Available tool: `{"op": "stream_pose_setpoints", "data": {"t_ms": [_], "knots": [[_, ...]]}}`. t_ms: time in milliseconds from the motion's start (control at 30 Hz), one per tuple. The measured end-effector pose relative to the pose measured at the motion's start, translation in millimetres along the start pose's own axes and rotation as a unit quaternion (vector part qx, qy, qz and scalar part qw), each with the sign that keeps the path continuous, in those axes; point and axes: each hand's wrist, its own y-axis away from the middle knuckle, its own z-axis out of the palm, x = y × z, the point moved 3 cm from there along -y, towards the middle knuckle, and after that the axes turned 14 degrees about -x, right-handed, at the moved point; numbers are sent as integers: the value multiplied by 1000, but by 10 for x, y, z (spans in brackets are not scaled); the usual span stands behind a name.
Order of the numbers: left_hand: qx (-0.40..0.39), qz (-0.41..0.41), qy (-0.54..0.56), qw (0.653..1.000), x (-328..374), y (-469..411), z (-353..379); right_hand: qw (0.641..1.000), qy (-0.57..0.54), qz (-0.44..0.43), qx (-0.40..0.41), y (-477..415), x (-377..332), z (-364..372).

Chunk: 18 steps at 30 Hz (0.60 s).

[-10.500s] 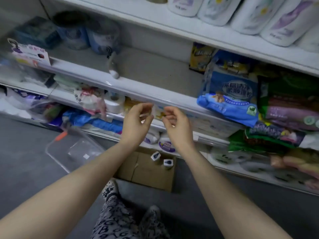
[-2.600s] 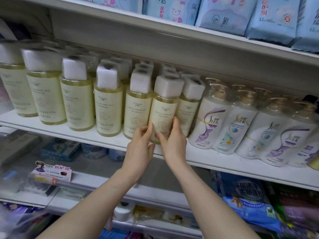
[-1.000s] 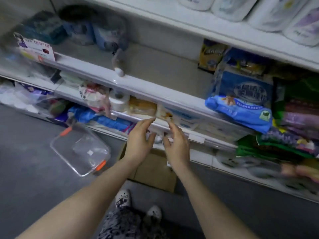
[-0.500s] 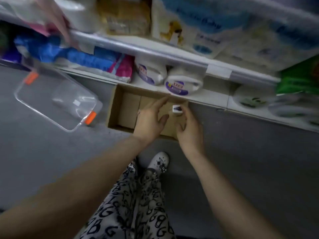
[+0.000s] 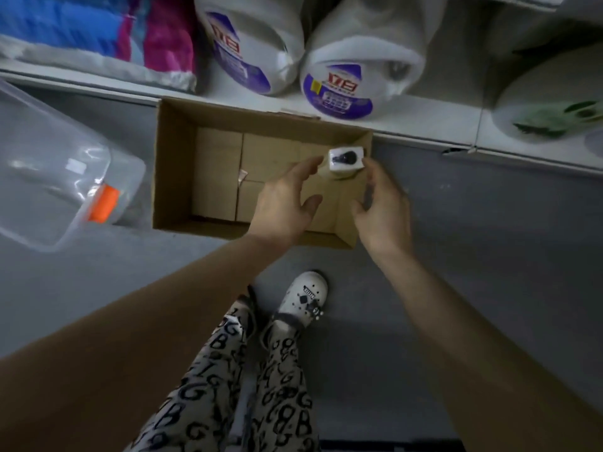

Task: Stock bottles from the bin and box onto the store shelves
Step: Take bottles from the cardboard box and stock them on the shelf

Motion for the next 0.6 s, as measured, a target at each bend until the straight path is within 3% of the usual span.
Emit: {"op": "stream_pose_setpoints", "data": {"t_ms": [333,600], "knots": [[-41,-12,-2,999,-542,-880,543,995,105,0,3,-870,600,393],[-40,-20,10,999,-814,-1375,781,994,109,-15,1,-1289,801,561]]}}
